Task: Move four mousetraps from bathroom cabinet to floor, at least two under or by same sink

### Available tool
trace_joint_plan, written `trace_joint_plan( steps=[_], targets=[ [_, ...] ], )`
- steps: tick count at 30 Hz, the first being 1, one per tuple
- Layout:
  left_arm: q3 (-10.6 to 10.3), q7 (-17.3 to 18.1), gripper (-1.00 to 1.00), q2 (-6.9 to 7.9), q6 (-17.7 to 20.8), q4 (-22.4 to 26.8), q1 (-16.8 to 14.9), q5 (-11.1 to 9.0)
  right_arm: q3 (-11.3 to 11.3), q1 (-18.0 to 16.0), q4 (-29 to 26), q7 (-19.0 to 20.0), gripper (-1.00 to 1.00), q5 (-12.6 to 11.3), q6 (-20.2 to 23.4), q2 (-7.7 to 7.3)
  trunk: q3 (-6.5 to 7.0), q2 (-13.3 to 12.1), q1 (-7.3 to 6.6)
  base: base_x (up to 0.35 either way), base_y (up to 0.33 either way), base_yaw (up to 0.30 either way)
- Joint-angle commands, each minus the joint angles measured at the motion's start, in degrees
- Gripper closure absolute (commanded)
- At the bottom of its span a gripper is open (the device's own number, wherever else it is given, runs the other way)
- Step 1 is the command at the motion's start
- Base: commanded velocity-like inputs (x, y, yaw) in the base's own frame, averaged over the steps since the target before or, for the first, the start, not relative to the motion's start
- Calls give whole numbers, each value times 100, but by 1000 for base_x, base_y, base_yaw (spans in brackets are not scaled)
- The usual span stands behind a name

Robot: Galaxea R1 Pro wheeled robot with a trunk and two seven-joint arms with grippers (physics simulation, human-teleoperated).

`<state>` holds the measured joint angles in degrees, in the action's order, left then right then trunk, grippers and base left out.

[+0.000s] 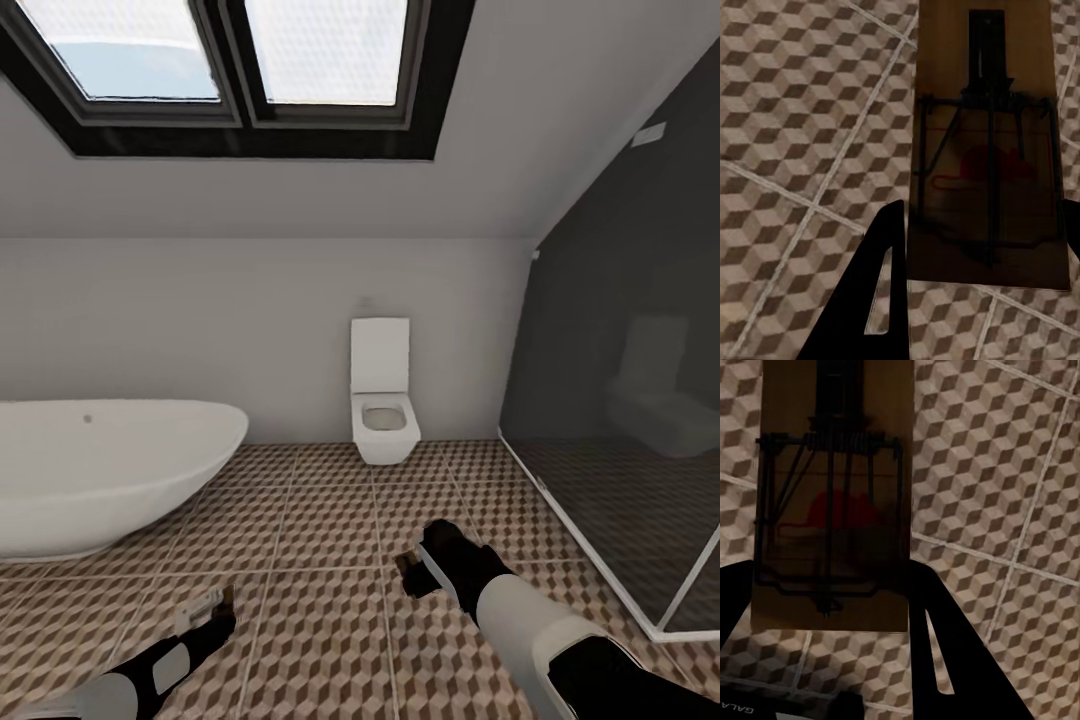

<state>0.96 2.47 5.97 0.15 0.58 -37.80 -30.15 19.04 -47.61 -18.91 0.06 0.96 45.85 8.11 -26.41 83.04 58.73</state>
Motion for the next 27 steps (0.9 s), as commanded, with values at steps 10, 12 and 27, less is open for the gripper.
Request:
trace_joint_plan(
  steps=[10, 12, 27],
  targets=[
    [9, 17, 100, 7, 1, -5, -6, -16, 24, -3, -8, -7, 100, -8, 30, -2, -6, 4, 0, 0, 0, 292],
    [9, 17, 100, 8, 2, -3, -5, -17, 22, -3, -8, -7, 100, -8, 30, -2, -6, 4, 0, 0, 0, 292],
    [17, 17, 100, 73, -5, -7, -2, -33, 21, -3, -8, 1, 100, -14, 30, -4, -6, 4, 0, 0, 0, 291]
  ],
)
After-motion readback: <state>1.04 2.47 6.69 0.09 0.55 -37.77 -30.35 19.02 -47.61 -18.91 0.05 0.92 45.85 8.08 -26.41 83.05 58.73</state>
